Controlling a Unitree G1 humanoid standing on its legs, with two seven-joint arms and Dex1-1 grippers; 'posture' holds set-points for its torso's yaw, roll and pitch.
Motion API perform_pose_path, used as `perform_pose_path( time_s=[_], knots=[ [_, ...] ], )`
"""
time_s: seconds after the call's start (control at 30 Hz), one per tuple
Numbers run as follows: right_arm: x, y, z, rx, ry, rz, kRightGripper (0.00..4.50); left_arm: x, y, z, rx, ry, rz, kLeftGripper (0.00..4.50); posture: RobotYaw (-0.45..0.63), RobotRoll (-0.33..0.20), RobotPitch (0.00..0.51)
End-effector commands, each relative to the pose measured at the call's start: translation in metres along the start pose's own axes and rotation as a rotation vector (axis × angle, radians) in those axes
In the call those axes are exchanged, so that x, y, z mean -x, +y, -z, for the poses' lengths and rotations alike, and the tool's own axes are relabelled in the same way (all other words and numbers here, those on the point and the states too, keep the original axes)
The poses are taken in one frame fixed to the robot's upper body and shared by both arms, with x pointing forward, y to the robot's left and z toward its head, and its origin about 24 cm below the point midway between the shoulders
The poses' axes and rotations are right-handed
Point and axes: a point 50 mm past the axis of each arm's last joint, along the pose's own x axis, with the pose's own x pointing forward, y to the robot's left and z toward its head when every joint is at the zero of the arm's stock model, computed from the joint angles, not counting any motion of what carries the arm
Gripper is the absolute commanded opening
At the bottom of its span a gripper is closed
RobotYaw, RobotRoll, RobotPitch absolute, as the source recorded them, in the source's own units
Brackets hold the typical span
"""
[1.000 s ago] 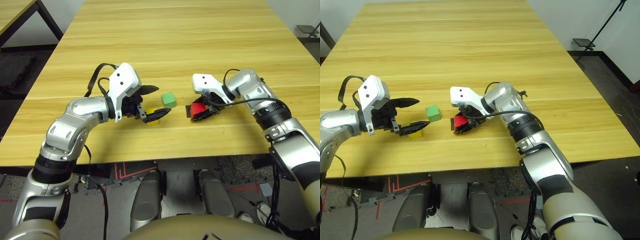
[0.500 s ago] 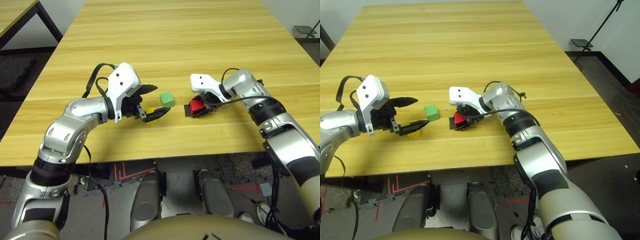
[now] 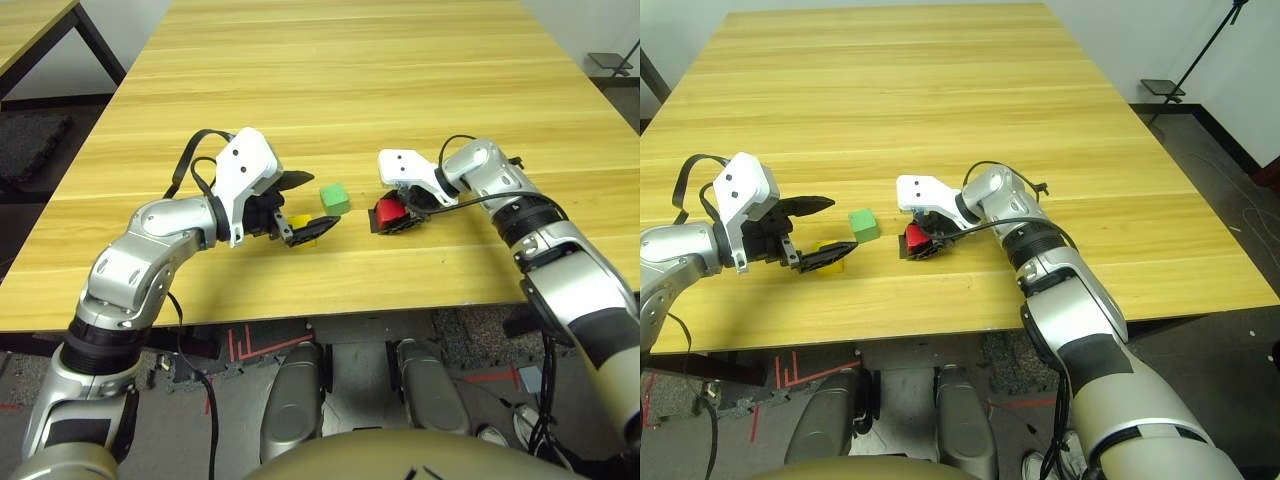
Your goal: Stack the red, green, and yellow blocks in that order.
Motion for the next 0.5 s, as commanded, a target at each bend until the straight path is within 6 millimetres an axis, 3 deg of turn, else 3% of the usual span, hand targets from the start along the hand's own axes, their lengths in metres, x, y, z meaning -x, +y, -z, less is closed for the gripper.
perform_pose_path(
  time_s=[0.03,0.13,0.27,0.37,0.5],
  knots=[
    [0.0,-0.001,-0.001,-0.002,-0.003,-0.004,2.06,-0.001,-0.005,0.001,0.002,0.008,0.016,4.5,0.49,-0.202,0.09],
    [-0.002,-0.001,-0.003,0.004,-0.02,-0.012,2.06,-0.002,-0.004,0.001,0.002,0.01,0.019,4.5,0.49,-0.198,0.089],
    [0.003,-0.003,-0.009,0.025,-0.077,-0.007,3.36,-0.008,0.001,-0.001,-0.013,0.016,0.025,4.5,0.47,-0.19,0.082],
    [0.026,-0.01,-0.02,0.037,-0.12,0.022,4.32,-0.019,0.012,-0.004,-0.056,0.03,0.033,4.5,0.45,-0.184,0.073],
    [0.058,-0.013,-0.026,0.055,-0.13,0.056,4.47,-0.031,0.024,-0.009,-0.102,0.04,0.048,4.5,0.42,-0.173,0.062]
  ],
)
